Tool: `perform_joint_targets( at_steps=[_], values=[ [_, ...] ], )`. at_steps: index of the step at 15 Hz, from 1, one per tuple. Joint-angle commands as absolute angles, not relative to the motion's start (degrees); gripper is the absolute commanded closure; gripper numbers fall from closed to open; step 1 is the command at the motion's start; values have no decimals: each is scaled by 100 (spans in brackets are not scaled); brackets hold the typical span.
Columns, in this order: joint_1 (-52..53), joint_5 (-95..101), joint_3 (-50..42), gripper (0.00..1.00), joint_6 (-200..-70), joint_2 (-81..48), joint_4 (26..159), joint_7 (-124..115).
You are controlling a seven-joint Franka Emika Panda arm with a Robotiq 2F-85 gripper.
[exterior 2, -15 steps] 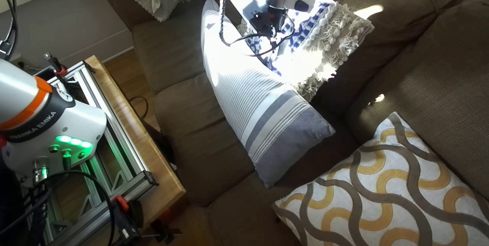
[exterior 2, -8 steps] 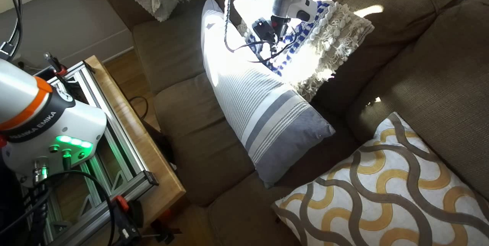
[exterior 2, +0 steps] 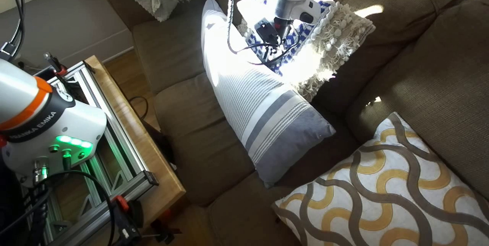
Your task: Remove the black remote from behind the grey pillow and put it on the white and blue pillow
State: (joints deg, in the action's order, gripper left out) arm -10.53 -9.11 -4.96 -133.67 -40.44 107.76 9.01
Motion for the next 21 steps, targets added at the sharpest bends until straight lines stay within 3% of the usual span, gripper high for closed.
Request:
perform_joint_targets(
  at_steps=[1, 8, 21],
  values=[
    [-1220, -915, -421, 50, -13500, -4085, 10694, 860],
    [-1528, -1453, -120, 0, -14204, -4130, 10747, 986],
    [-1559, -817, -214, 0, -13772, -4219, 10731, 1334]
  ],
)
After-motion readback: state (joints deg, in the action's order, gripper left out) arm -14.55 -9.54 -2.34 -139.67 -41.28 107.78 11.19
